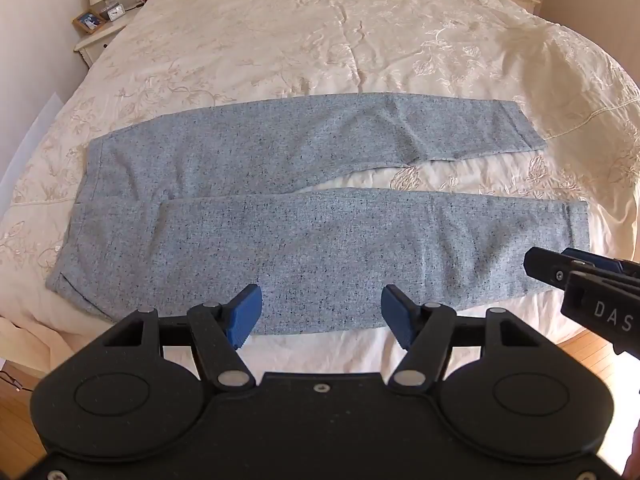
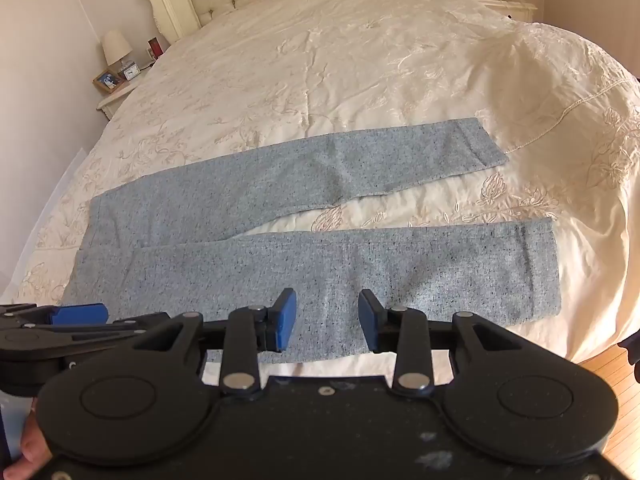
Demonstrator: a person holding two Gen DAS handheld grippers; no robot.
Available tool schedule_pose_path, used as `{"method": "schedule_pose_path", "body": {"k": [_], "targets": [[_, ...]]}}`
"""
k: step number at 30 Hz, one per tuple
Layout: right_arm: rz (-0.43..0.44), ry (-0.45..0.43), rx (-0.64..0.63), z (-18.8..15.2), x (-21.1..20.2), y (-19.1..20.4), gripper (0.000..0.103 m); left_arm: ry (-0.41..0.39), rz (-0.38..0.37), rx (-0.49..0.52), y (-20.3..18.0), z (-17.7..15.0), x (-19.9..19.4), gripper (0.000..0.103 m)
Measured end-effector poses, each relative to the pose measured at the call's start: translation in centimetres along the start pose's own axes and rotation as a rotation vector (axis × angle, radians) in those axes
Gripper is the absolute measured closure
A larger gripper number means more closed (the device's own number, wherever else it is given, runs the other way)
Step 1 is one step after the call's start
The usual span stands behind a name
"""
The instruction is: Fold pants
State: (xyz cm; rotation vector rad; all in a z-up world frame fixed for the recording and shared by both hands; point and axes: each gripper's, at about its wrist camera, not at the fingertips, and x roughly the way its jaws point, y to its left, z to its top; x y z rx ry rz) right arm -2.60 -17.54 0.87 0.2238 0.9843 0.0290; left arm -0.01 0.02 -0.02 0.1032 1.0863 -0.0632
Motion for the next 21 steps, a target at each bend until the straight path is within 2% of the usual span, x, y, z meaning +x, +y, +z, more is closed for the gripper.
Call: {"method": "schedule_pose_path", "body": {"k": [21], "targets": [[0.014,0.015,-0.009,0.15,0.97,0.44,0.066,-0.006,0.011,-0.009,0.39,0.26,0.29,0.035]]}}
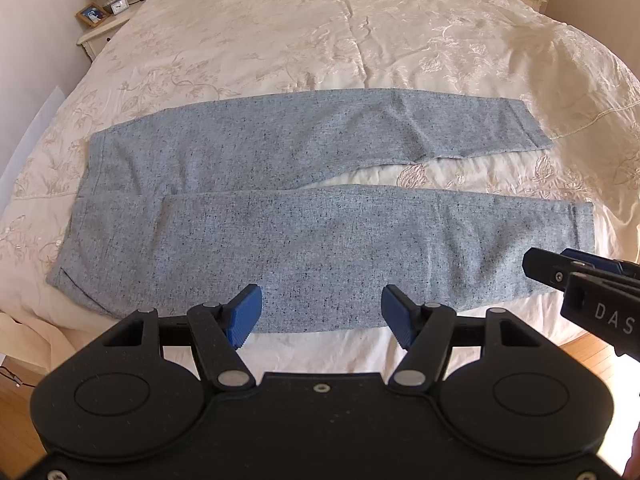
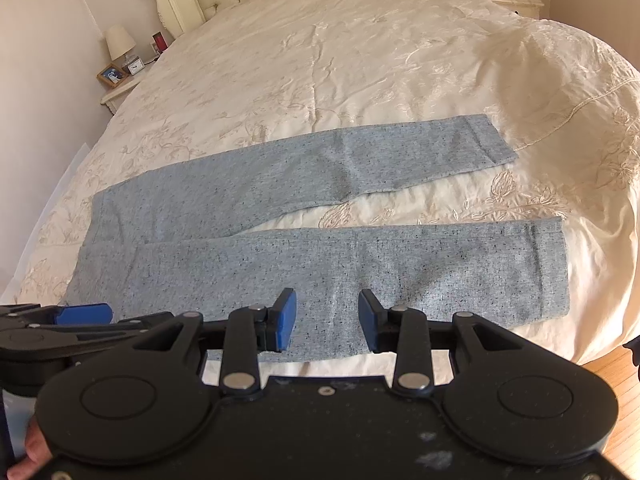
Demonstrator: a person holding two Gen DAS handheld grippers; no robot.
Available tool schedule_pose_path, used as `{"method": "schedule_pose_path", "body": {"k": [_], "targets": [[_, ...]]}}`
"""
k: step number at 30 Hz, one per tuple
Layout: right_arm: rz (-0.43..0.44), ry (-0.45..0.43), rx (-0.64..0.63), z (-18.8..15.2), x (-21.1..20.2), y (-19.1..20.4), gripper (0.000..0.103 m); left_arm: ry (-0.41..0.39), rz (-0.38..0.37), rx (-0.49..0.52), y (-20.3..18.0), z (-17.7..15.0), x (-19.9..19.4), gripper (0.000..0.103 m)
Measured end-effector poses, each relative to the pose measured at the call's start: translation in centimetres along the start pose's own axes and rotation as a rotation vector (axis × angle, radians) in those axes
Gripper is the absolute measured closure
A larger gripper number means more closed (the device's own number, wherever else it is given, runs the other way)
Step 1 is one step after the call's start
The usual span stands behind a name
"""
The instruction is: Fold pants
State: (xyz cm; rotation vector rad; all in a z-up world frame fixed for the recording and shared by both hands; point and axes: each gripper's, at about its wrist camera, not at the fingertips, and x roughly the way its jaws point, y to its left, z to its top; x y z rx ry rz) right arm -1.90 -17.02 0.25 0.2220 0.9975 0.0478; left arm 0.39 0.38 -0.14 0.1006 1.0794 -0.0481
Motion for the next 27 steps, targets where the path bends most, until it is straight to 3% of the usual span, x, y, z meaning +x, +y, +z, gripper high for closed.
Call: {"method": "schedule_pose_path", "body": {"k": [19,22,27], "targets": [[0.006,0.014,-0.007,0.2,0.4,-0.1,0.066,0.031,-0.012,-0.008,0.0,0.1,0.4,0.035],[0.007,0.022,-0.011,0.2,0.6,0.0,0.066,0.049,0.000,-0.008,-0.1,0.2,0.5,0.035],[0.005,0.053,-0.009,0.2,1.2,0.0,0.066,0.015,0.036,0.003,0.0,0.2,0.7,0.035]]}}
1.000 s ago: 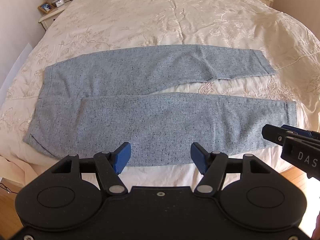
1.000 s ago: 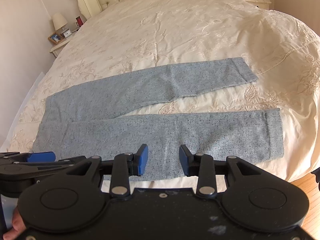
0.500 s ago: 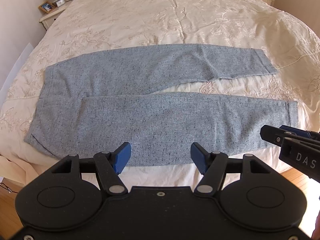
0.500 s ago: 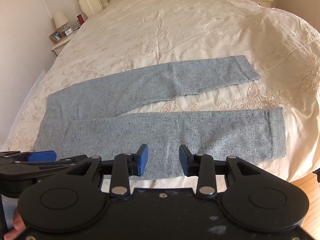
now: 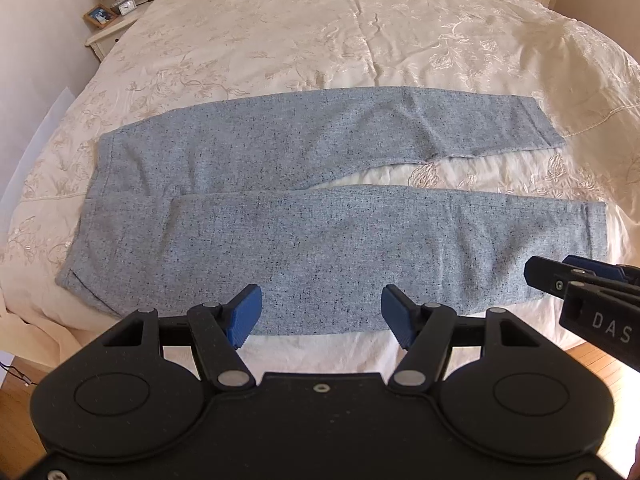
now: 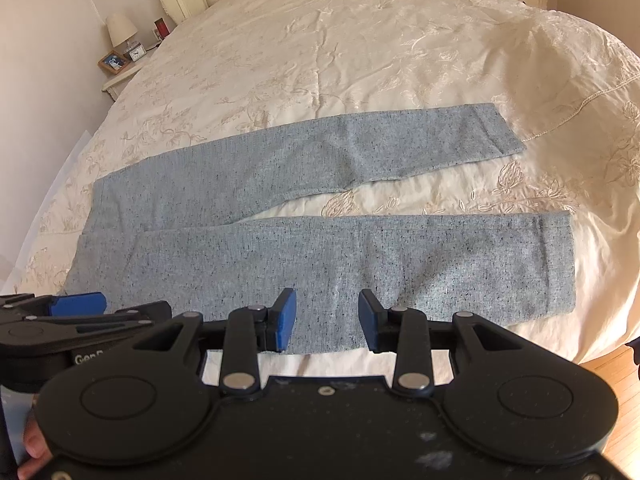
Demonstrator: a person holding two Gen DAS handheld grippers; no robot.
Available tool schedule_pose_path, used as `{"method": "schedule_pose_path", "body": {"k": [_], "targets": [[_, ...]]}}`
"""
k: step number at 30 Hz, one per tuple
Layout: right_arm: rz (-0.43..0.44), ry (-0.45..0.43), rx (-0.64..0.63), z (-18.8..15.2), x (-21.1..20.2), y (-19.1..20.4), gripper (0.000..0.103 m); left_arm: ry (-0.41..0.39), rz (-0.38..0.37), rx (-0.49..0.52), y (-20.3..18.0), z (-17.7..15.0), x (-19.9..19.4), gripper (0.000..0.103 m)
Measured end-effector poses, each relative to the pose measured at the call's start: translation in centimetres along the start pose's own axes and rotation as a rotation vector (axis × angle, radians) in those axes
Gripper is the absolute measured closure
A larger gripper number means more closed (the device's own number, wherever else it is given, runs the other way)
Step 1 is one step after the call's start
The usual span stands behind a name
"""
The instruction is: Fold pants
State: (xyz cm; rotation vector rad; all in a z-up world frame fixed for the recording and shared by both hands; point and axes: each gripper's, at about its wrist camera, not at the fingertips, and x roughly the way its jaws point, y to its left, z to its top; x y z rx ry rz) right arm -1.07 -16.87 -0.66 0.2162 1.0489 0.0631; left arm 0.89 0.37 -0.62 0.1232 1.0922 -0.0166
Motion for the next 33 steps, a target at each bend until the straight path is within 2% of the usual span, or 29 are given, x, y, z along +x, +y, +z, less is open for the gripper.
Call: {"method": "schedule_pose_path", "body": {"k": [2,5,9,13,16,20,23,27,30,33], "targets": [[0.000,0.020,0.007,0.1,0.4,0.0,0.066,0.007,0.019,0.010,0.0,0.0,0.2,0.035],[-0.002,0.057,0.013,0.1,1.3,0.1,0.066,0.065,0.036,0.000,0.3,0.0,0.8,0.035],[0.001,0.114,0.016,0.3,2.9,0.5,0.066,0.118,0.009,-0.044,1.3,0.2,1.5,0.035],[-0.003,0.157,0.016,0.9,4.8,1.1,0.066,0.130,0.019,-0.038,2.0,0.7,2.3,0.035],[0.009,0.156,0.030,1.8,6.0,1.3,0.066,0.134,0.007,-0.036,2.6,1.5,3.5,0.035],[0.001,0.084,0.005,3.6,7.8,2.0,0.066,0.140,-0.001,-0.036,3.7,3.9,6.4,0.035],[-0.023,0.048,-0.030,5.4,9.8,2.4,0.066,0.123,0.022,-0.035,4.8,6.4,8.7,0.035],[-0.043,0.053,-0.067,8.8,13.2,2.9,0.066,0.118,0.016,-0.041,6.4,10.1,12.8,0.035],[-0.090,0.061,-0.081,11.4,15.9,3.4,0.066,0.117,0.019,-0.035,6.8,12.5,16.6,0.035],[-0.092,0.055,-0.075,13.3,18.0,3.4,0.066,0.143,0.023,-0.009,7.1,13.9,20.3,0.035]]}}
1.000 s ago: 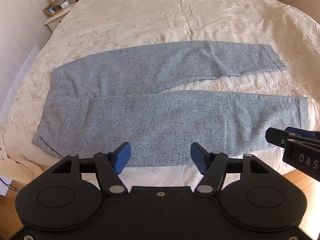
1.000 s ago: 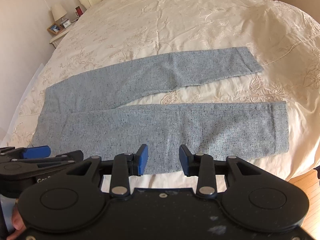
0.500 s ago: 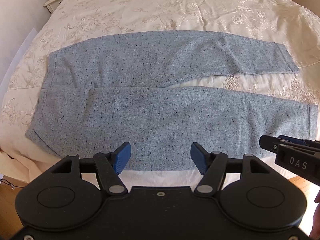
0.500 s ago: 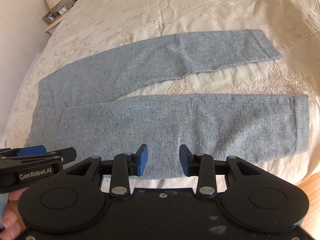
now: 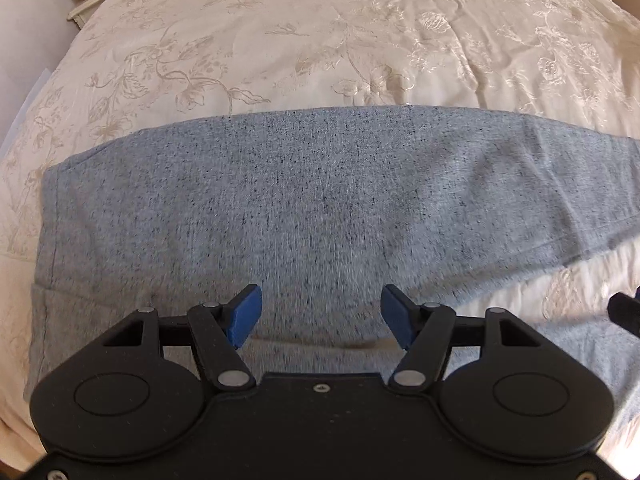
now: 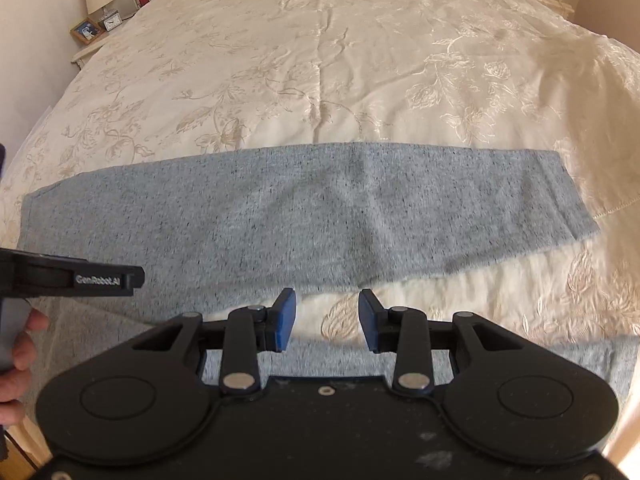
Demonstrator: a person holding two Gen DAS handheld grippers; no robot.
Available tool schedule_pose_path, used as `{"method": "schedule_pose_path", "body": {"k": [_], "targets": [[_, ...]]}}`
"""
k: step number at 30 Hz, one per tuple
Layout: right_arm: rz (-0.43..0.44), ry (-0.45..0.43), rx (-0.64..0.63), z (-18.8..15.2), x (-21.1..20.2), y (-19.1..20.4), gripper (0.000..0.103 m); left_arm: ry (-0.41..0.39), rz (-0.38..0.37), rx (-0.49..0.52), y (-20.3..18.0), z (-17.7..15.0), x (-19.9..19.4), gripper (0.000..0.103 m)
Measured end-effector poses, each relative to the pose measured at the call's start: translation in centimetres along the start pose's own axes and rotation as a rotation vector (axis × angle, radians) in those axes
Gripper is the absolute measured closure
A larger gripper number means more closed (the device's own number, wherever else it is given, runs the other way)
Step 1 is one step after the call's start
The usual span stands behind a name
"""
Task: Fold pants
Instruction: 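Move both tools over the grey pants toward the leg cuffs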
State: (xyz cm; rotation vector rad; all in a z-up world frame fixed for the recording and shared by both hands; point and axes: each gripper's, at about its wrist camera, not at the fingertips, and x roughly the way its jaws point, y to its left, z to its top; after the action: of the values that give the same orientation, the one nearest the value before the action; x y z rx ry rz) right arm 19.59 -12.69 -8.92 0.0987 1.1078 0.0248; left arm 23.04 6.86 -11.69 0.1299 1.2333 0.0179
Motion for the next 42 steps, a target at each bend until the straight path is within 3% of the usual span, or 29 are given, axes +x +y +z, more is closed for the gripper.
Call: {"method": "schedule_pose_path", "body": {"k": [3,6,9,14,19,25,28,32,35,39,42], "targets": [[-0.001,0.016,0.003,1.7,2.2,0.3,0.066,0.083,-0.006,0.033,0.4,0.3,3.7,0.035],[0.013,0.039,0.007,3.0,4.2,0.8,0.066,0.191,-0.021,0.056,1.3,-1.3,6.7,0.032],[0.043,0.044,0.007,4.5,6.2,1.7,0.067,0.150,-0.055,0.069,2.5,-3.5,6.5,0.030],[0.077,0.075,-0.004,6.0,10.3,2.8,0.069,0.135,-0.049,0.103,2.7,-5.2,6.0,0.029],[-0.055,0.126,0.007,5.7,14.1,-0.1,0.076,0.155,-0.038,0.069,3.0,-5.1,6.0,0.026],[-0.270,0.112,0.103,5.2,13.7,-6.8,0.076,0.144,-0.030,0.079,3.3,-5.8,5.7,0.021],[-0.318,0.097,0.140,6.0,12.9,-7.7,0.070,0.146,-0.013,0.082,3.6,-5.3,6.1,0.018],[-0.189,0.017,0.025,7.8,12.0,-4.2,0.070,0.150,0.010,0.072,3.5,-3.8,6.2,0.014],[-0.102,0.045,-0.057,9.0,14.0,-1.1,0.071,0.146,0.016,0.069,3.3,-4.1,6.6,0.012],[-0.145,0.063,-0.162,9.1,17.0,-0.9,0.074,0.145,0.025,0.059,3.3,-4.3,7.1,0.007],[-0.166,0.052,-0.072,9.8,16.9,-3.7,0.074,0.146,0.028,0.044,3.8,-4.4,7.5,0.000]]}}
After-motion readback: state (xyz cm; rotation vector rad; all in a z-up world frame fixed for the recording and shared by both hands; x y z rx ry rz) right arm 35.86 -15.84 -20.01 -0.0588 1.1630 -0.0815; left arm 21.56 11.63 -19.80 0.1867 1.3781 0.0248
